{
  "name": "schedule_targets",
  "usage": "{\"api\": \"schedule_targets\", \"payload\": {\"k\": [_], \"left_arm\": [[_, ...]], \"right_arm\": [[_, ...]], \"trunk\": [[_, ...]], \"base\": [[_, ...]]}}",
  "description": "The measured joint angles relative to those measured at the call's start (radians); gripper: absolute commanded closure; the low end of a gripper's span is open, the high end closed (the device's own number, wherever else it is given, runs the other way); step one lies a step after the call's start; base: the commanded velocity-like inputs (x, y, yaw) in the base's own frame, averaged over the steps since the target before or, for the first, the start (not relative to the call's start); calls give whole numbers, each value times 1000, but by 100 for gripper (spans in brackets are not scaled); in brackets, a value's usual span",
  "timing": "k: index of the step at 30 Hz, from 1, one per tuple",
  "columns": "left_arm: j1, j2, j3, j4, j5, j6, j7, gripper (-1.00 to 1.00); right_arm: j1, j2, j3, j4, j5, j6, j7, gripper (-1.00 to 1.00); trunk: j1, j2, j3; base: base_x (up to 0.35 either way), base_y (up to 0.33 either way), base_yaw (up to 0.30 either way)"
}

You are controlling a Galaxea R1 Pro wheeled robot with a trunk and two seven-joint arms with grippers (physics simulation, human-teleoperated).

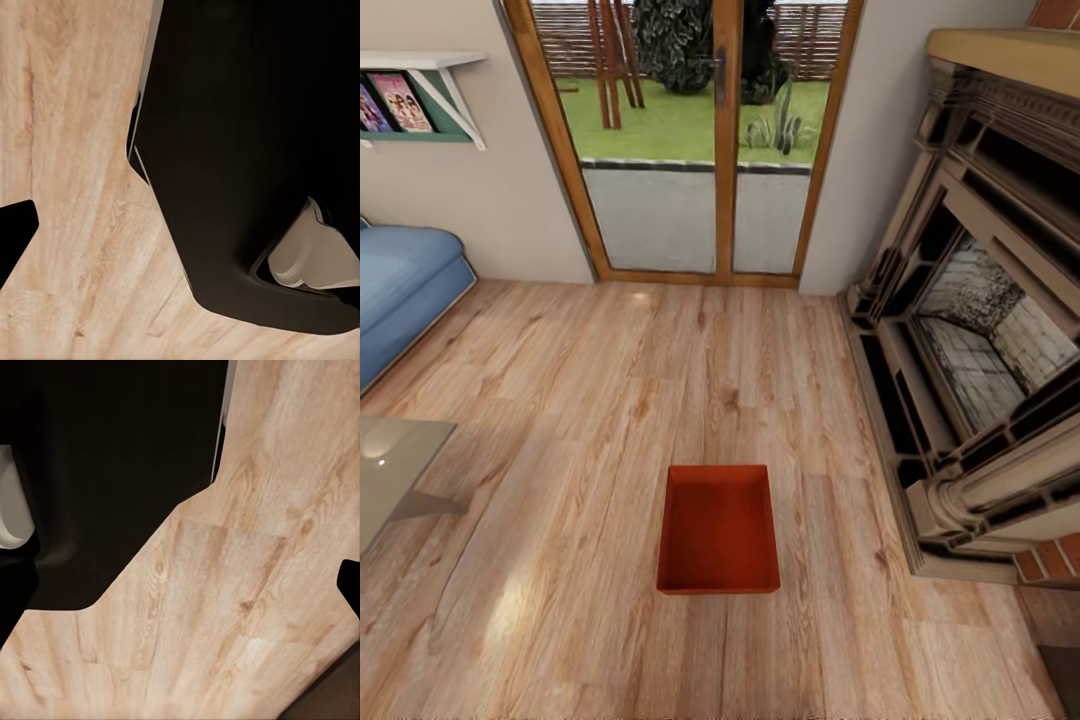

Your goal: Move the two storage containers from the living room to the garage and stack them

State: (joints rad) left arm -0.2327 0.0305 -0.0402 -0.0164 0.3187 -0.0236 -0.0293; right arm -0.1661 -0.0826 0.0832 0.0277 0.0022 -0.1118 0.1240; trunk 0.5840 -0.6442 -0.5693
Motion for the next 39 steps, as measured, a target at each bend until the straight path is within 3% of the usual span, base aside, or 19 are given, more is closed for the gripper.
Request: {"api": "schedule_targets", "payload": {"k": [39], "left_arm": [[0, 0, 0, 0, 0, 0, 0, -100]], "right_arm": [[0, 1, 2, 0, 1, 3, -3, -100]], "trunk": [[0, 0, -63]], "base": [[0, 0, 0]]}}
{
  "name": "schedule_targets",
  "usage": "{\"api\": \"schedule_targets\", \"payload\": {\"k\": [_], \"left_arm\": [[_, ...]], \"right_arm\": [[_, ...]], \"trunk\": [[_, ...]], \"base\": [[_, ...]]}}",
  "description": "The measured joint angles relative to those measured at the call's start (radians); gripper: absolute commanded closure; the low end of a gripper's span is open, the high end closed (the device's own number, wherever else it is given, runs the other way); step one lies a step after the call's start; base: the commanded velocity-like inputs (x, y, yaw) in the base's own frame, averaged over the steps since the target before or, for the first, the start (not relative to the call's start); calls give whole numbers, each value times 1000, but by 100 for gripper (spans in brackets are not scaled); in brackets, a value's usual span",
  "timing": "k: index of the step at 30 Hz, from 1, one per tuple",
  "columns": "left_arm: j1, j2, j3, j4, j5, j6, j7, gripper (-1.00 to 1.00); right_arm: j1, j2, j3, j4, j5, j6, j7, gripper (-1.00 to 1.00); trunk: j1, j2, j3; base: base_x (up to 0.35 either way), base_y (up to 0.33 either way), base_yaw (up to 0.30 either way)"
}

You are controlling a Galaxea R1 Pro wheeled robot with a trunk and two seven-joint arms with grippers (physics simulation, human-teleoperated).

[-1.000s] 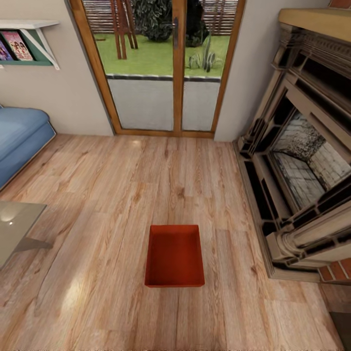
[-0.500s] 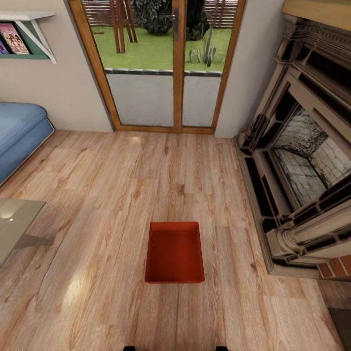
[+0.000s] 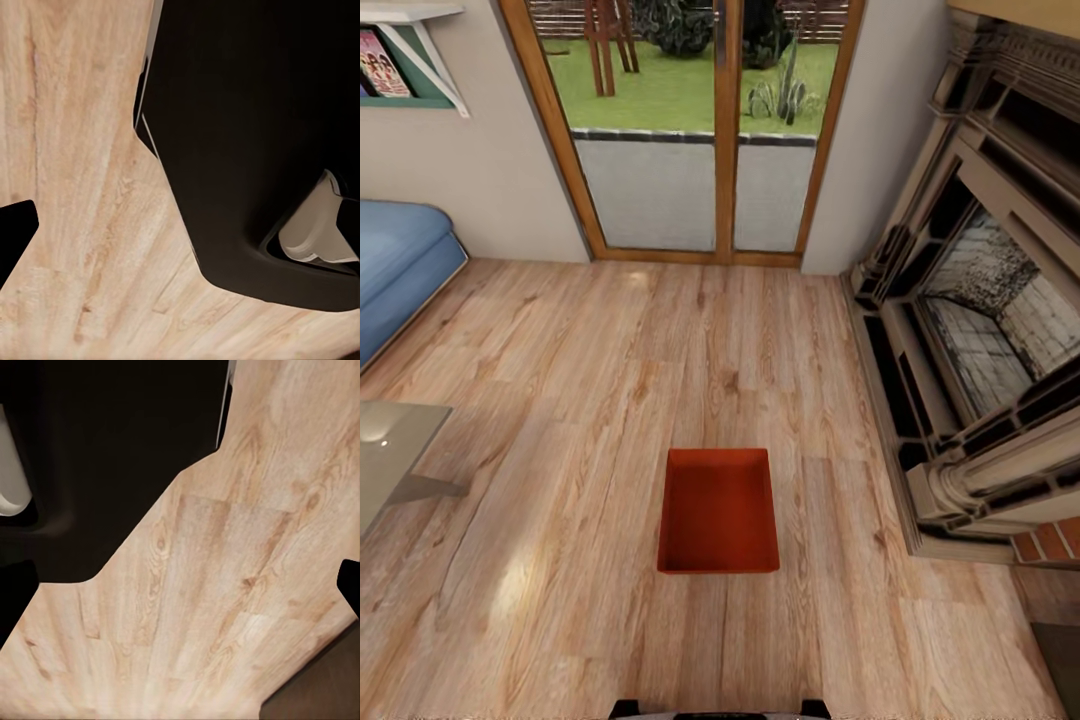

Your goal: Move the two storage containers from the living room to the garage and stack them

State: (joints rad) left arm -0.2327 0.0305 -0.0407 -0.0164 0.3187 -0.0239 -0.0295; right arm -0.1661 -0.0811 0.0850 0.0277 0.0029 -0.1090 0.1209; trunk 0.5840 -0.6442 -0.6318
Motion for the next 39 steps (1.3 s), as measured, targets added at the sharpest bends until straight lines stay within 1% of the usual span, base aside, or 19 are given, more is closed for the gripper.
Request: {"api": "schedule_targets", "payload": {"k": [11, 14, 22, 29, 39], "left_arm": [[0, 0, 3, 0, 4, 0, 0, -100], [0, -5, 9, 0, 7, 0, -1, -100], [0, -10, 10, 1, 7, 0, -2, -100], [0, -5, 7, 8, 13, 0, -2, -100], [0, -3, 6, 13, 10, 0, -2, -100]], "right_arm": [[0, 0, 1, 0, 1, 0, 0, -100], [0, 1, 1, 0, 1, 0, 0, -100], [0, 0, 1, 0, 0, -1, 0, -100], [0, 1, 1, 0, 0, -1, 0, -100], [0, 1, 1, 0, 1, 0, 0, -100]], "trunk": [[0, 0, -18], [0, 0, -22], [0, 0, -35], [0, 0, -46], [0, 0, -63]], "base": [[0, 0, 0], [0, 0, 0], [0, 0, 0], [0, 0, 0], [0, 0, 0]]}}
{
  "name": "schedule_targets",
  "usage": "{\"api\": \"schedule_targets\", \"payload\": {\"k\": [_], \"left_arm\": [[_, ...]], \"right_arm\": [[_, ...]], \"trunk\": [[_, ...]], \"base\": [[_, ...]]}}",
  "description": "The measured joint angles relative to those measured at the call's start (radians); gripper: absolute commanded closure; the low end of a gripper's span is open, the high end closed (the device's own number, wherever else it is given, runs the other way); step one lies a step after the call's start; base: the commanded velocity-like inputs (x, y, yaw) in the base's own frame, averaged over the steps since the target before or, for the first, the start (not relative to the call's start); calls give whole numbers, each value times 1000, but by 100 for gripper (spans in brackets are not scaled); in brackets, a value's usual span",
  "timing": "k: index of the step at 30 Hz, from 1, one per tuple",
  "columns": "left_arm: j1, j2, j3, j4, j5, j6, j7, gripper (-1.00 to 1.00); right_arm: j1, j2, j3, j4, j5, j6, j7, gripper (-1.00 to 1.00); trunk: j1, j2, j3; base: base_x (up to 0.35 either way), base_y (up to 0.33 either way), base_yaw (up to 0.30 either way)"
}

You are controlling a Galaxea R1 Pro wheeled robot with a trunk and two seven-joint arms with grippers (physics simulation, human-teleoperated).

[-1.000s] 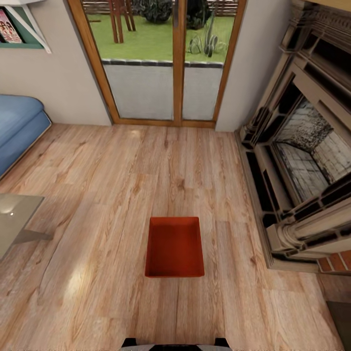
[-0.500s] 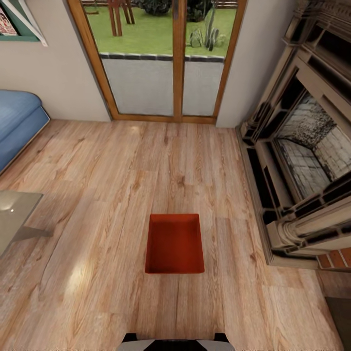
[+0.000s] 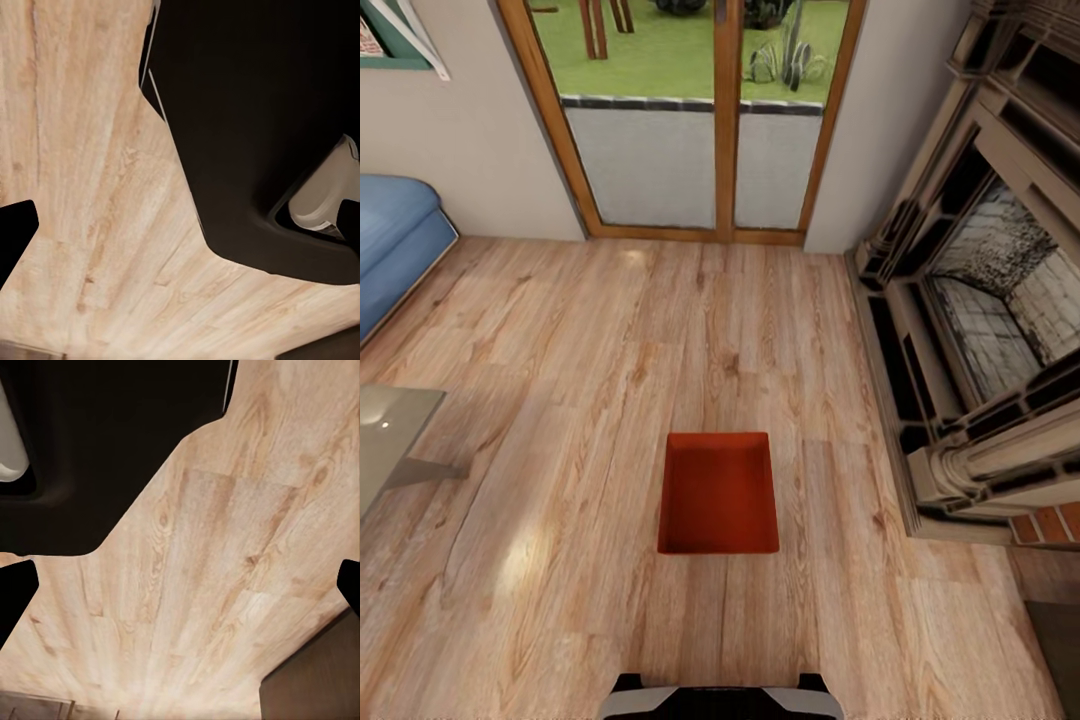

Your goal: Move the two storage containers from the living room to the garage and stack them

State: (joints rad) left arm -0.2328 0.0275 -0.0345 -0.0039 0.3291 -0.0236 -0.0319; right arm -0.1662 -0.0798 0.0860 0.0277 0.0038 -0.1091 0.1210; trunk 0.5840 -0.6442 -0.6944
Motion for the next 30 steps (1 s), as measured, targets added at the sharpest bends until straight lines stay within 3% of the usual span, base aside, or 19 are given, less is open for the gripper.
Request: {"api": "schedule_targets", "payload": {"k": [30], "left_arm": [[0, 1, 0, 1, 3, 0, 1, -100]], "right_arm": [[0, 0, 0, 0, -1, -1, 0, -100]], "trunk": [[0, 0, -48]], "base": [[0, 0, 0]]}}
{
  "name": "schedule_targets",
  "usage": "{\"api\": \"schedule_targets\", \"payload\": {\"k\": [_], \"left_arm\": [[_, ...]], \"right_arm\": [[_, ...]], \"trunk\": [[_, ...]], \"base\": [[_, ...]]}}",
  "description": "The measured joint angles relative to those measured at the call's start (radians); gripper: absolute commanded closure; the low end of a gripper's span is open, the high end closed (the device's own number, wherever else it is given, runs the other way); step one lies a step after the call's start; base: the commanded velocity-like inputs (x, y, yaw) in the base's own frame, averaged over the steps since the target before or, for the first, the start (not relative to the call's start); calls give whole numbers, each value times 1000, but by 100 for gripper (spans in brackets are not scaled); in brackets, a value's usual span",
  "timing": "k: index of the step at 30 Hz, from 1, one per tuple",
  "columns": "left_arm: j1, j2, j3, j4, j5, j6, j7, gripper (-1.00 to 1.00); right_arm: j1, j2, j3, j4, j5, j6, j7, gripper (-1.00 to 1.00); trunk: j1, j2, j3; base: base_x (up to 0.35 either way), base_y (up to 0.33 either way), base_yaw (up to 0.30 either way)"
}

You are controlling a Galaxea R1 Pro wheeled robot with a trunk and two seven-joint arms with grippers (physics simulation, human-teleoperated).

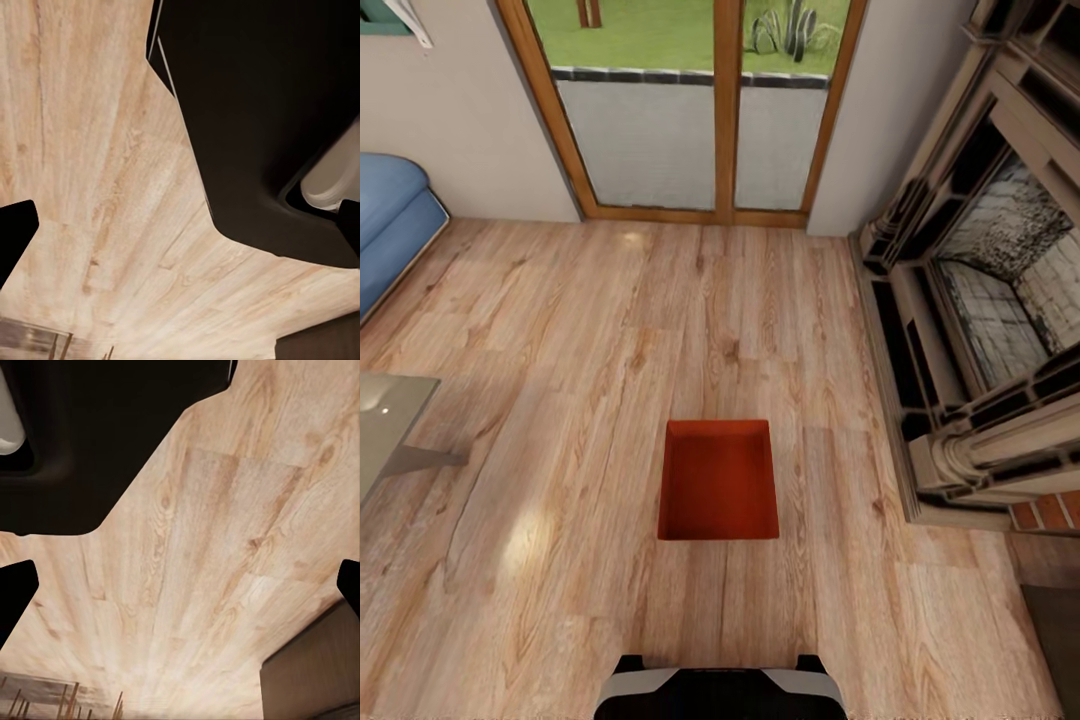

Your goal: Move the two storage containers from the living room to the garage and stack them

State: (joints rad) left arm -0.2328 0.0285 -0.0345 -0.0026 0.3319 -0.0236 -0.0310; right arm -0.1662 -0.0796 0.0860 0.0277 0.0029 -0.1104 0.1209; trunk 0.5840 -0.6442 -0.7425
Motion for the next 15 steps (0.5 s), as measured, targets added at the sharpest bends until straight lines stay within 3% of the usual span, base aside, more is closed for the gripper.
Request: {"api": "schedule_targets", "payload": {"k": [15], "left_arm": [[0, -2, 0, 0, -1, 0, 0, -100]], "right_arm": [[0, 1, 0, 0, 0, 2, -2, -100]], "trunk": [[0, 0, -9]], "base": [[0, 0, 0]]}}
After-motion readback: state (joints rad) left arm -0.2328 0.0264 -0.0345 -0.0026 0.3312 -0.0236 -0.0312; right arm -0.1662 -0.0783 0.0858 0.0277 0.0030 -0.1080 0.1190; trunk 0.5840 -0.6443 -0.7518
